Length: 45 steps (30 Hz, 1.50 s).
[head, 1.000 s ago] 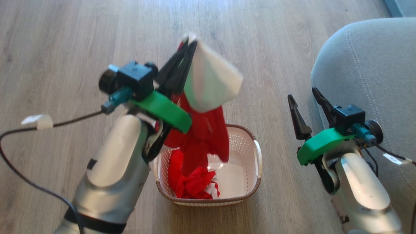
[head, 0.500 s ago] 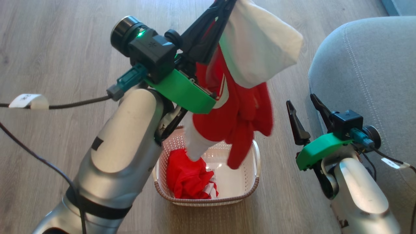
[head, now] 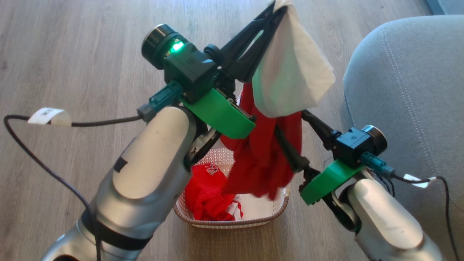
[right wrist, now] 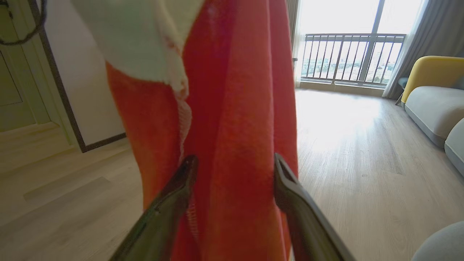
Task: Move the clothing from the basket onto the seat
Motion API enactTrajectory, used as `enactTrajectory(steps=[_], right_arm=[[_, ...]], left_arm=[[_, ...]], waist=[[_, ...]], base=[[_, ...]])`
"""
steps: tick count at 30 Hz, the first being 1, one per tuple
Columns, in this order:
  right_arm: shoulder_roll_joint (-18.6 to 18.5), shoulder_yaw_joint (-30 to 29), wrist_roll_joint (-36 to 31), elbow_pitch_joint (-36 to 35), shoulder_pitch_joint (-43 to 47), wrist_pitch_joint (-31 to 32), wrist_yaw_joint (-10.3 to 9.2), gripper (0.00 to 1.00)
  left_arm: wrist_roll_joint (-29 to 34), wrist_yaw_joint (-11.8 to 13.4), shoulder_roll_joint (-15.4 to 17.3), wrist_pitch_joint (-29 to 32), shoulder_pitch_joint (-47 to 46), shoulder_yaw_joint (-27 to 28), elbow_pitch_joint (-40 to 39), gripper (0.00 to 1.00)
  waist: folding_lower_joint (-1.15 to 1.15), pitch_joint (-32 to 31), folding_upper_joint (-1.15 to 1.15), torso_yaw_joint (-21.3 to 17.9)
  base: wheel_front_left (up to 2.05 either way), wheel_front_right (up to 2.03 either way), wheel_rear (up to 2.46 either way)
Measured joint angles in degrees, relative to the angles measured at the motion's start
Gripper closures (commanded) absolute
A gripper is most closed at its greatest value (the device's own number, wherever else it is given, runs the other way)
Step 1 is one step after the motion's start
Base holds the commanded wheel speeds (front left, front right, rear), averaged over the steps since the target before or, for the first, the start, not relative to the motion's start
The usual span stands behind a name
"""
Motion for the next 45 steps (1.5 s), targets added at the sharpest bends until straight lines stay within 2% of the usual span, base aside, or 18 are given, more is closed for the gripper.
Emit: enactTrajectory(steps=[3,7,10,13,16,18,22,23,25,39,40,41,45], right_arm=[[-1.49,2.68,0.63,-0.23,-0.19,0.00,0.00,0.00],[-1.51,7.51,1.66,-0.81,-0.71,0.00,0.00,0.00],[-1.47,8.06,1.69,0.15,-1.99,0.00,0.00,0.00],[-0.83,6.35,0.62,5.10,-3.05,0.00,0.00,0.00],[1.33,6.17,1.68,13.85,-3.51,0.00,-0.01,0.00],[2.70,9.91,3.79,20.82,-4.33,0.03,-0.01,0.00],[4.17,13.05,6.45,24.20,-6.82,0.05,0.00,0.01],[4.26,12.87,6.79,24.21,-7.92,0.05,0.00,0.30],[4.26,11.57,6.76,23.71,-10.28,0.05,0.00,1.00],[4.15,8.72,5.66,22.81,-9.54,0.05,0.00,1.00],[4.14,8.47,5.66,22.73,-9.53,0.05,-0.01,1.00],[4.14,8.05,5.56,22.54,-9.53,0.05,0.00,1.00],[4.08,6.34,4.66,21.72,-9.49,0.05,0.00,1.00]], left_arm=[[-0.40,0.01,0.00,0.00,0.01,-0.94,-0.05,1.00],[-0.93,0.09,0.01,0.00,0.07,-1.62,-0.19,1.00],[-0.94,0.25,0.01,0.00,0.21,-2.19,-0.20,1.00],[-1.38,0.33,0.02,0.00,0.23,-2.96,-0.20,1.00],[-1.98,0.33,0.01,0.00,0.32,-3.48,-0.25,1.00],[-2.44,0.35,0.02,0.00,0.32,-4.10,-0.38,1.00],[-2.94,0.53,0.02,0.00,0.45,-5.01,-0.85,1.00],[-2.94,0.58,0.03,0.00,0.49,-5.01,-0.85,1.00],[-2.94,0.59,0.03,0.00,0.53,-5.01,-0.85,1.00],[-3.20,1.46,0.03,0.00,0.91,-4.52,-0.73,1.00],[-3.76,1.45,0.03,-0.01,1.21,-4.55,-0.52,0.16],[-4.07,1.41,0.03,-0.22,1.49,-4.67,0.04,0.00],[-4.12,0.92,0.03,-0.27,1.75,-4.79,1.80,0.00]], waist=[[0.00,-0.04,0.00,0.21],[0.00,-0.21,0.00,0.60],[0.00,-0.49,0.00,0.85],[0.00,-0.90,0.00,1.08],[0.00,-1.45,0.00,1.39],[0.00,-1.74,0.00,1.77],[0.00,-1.88,0.00,2.58],[0.00,-1.85,0.00,2.74],[0.00,-1.63,0.00,3.13],[0.00,-0.48,0.00,2.28],[0.00,-0.40,0.00,2.15],[0.00,-0.35,0.00,2.01],[0.00,0.10,0.00,1.30]], base=[[0.00,0.00,0.00],[0.00,0.00,0.00],[0.00,0.00,0.00],[0.00,0.00,0.00],[0.00,0.00,0.00],[0.00,0.00,0.00],[0.00,0.00,0.00],[0.00,0.00,0.00],[0.00,0.00,0.00],[0.00,0.00,0.00],[0.00,0.00,0.00],[0.00,0.00,0.00],[0.00,0.00,0.00]])
